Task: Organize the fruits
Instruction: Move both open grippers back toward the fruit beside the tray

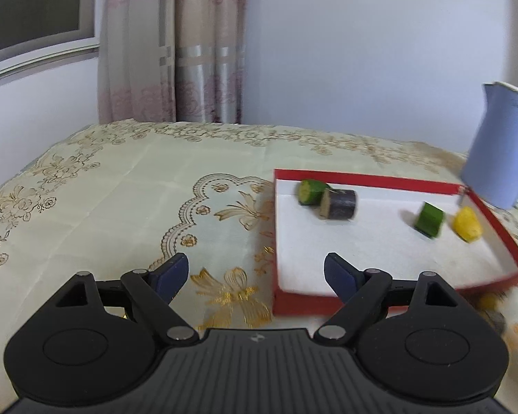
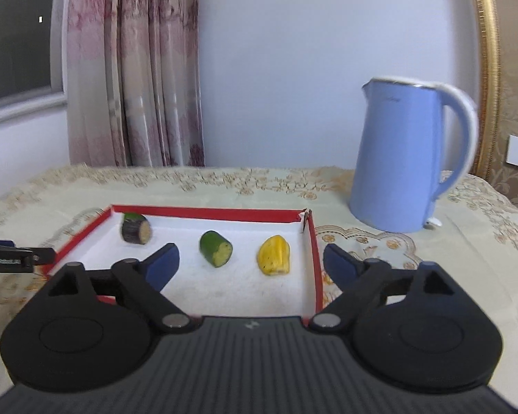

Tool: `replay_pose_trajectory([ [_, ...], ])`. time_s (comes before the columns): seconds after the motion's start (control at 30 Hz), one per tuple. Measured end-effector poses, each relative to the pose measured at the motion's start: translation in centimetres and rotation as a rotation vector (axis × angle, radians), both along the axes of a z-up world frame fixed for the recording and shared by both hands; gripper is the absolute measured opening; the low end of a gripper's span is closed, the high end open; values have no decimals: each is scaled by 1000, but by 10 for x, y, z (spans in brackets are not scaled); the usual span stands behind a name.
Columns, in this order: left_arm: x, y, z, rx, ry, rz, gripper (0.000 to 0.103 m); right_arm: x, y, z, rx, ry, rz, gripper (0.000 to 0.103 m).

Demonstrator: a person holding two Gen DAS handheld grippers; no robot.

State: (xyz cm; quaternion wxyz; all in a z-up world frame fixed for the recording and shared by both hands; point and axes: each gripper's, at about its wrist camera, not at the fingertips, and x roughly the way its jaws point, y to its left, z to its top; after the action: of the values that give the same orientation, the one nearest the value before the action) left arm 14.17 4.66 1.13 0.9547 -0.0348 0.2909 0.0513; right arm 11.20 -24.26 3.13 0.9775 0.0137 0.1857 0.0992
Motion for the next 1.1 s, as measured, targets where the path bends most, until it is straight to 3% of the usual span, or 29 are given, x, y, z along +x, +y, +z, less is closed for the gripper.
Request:
replay_pose_trajectory([
  [0.23, -29, -28, -15, 100, 10, -234, 86, -42, -8, -18, 67, -46, 8, 99],
  [0.37, -28, -47, -24, 181, 4, -265, 86, -38, -12, -28, 102, -11, 0, 100],
  [0.57, -22, -60, -27, 162, 4, -343, 86, -38, -8, -38, 105, -6, 16, 100],
  [0.67, -17, -63, -30, 163, 12, -339, 85, -38, -10, -42, 125, -28, 0, 100],
  [0.77, -15, -60, -32, 154, 19, -327, 77, -37, -14, -45, 164, -51, 2, 100],
  [0.93, -12, -54, -33, 116, 25, -315, 77, -32, -22, -51, 236, -38, -17, 100],
  [1.0, -12, -53, -34, 105, 26, -320, 72, -33, -25, -51, 268, -41, -26, 100],
  [1.1, -8, -53, -35, 81, 39, -326, 57, -38, -27, -49, 279, -85, -38, 101],
])
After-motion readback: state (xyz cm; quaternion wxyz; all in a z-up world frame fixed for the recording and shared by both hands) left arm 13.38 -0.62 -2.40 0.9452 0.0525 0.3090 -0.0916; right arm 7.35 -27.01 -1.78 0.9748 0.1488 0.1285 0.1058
